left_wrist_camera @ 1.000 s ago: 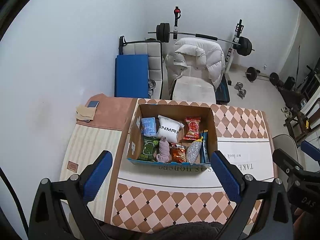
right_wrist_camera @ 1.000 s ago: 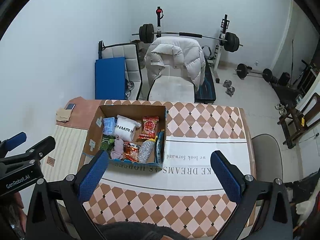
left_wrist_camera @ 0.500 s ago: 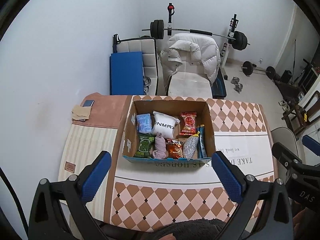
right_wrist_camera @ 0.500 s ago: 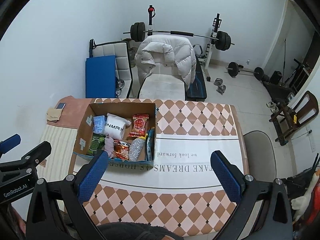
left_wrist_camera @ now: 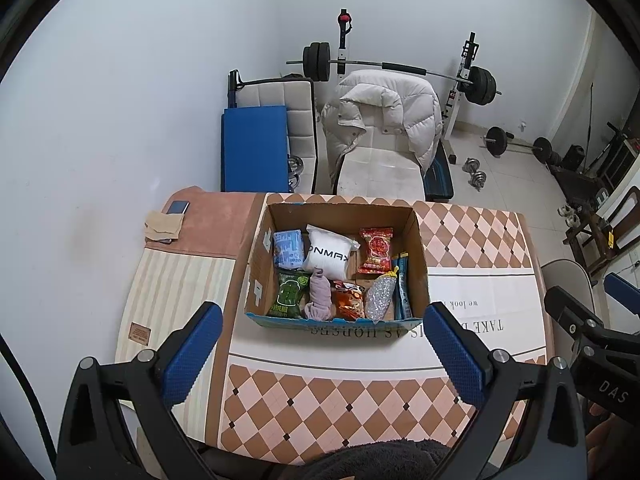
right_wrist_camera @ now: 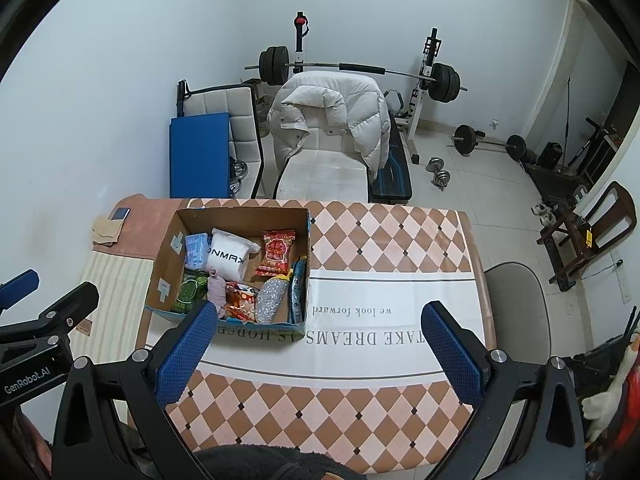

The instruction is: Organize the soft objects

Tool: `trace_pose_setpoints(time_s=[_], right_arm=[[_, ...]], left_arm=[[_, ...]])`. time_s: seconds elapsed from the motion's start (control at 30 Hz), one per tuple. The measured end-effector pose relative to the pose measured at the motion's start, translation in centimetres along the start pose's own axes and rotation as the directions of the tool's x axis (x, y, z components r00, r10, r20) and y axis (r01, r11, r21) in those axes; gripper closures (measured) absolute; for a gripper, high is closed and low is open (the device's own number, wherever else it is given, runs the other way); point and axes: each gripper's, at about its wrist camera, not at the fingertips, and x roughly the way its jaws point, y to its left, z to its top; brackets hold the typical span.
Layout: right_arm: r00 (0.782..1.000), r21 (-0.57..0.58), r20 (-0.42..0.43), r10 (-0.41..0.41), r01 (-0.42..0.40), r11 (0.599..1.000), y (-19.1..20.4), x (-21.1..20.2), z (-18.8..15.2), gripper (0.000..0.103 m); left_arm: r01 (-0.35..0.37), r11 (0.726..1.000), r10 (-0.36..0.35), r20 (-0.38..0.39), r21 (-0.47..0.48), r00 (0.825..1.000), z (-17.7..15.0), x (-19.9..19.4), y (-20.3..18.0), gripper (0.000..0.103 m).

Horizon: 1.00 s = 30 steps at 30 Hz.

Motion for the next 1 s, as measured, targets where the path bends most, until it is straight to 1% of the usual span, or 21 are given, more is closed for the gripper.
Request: trace_pose_setpoints(time_s=[1.0], right_arm=[[1.000, 0.002, 0.002, -0.012, 0.012, 1.000, -0.66, 0.02, 0.46, 0.000]], left_arm=[[0.001, 1.000, -0.001, 0.002, 0.006, 1.000, 0.31, 0.06, -0.59, 0.000]])
